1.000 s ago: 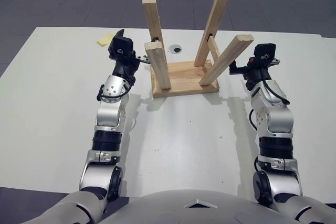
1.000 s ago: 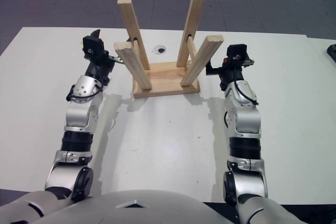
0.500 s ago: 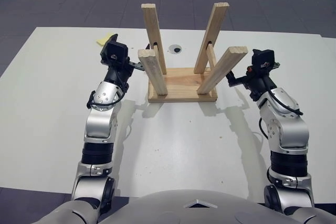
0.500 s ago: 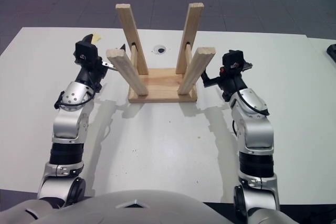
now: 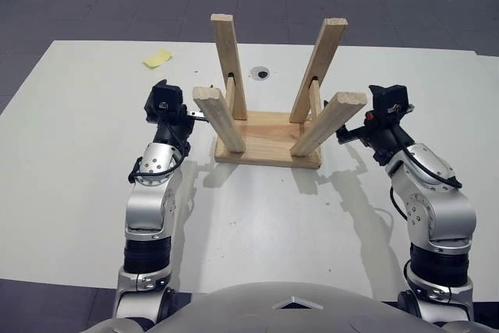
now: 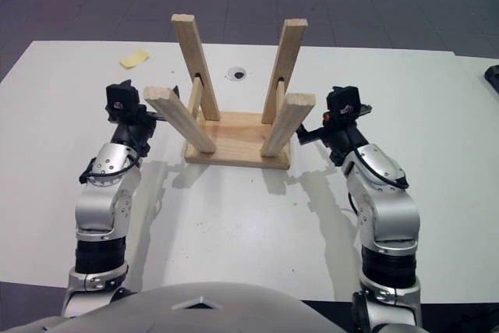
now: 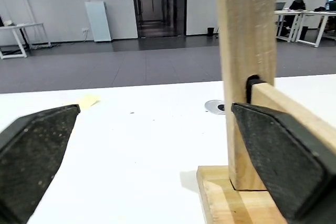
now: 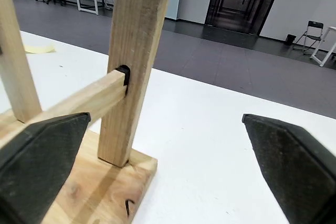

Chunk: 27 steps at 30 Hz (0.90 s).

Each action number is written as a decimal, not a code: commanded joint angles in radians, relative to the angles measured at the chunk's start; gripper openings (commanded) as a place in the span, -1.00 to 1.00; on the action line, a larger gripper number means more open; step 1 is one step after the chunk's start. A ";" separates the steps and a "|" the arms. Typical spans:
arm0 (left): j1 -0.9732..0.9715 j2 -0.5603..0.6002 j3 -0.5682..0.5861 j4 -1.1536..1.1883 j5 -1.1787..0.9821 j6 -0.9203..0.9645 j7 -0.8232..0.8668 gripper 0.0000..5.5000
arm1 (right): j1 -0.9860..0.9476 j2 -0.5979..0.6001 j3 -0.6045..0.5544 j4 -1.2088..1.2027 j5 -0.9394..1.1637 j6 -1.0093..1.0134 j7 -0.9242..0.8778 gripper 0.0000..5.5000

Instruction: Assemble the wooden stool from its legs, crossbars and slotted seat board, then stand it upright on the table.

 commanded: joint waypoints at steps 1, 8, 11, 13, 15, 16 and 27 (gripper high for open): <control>-0.030 -0.048 0.072 0.007 -0.084 0.049 0.029 0.96 | -0.051 -0.015 -0.083 0.039 0.050 -0.048 0.020 0.96; -0.034 -0.038 0.090 -0.011 -0.134 0.052 0.001 0.96 | -0.081 -0.048 -0.127 0.128 0.052 -0.105 0.035 0.96; -0.009 -0.028 0.010 -0.048 -0.130 0.037 -0.058 0.96 | -0.089 -0.052 -0.142 0.156 0.045 -0.121 0.021 0.96; 0.016 -0.039 -0.031 -0.061 -0.132 0.044 -0.066 0.96 | -0.102 -0.053 -0.151 0.170 0.045 -0.131 0.013 0.96; 0.029 -0.040 -0.053 -0.063 -0.126 0.038 -0.070 0.96 | -0.113 -0.050 -0.156 0.178 0.051 -0.135 0.008 0.96; 0.028 -0.039 -0.055 -0.060 -0.124 0.035 -0.069 0.96 | -0.116 -0.049 -0.156 0.181 0.051 -0.137 0.005 0.96; -0.106 0.067 0.129 0.084 -0.113 -0.020 -0.032 0.96 | -0.110 -0.025 -0.138 0.162 0.090 -0.137 -0.002 0.96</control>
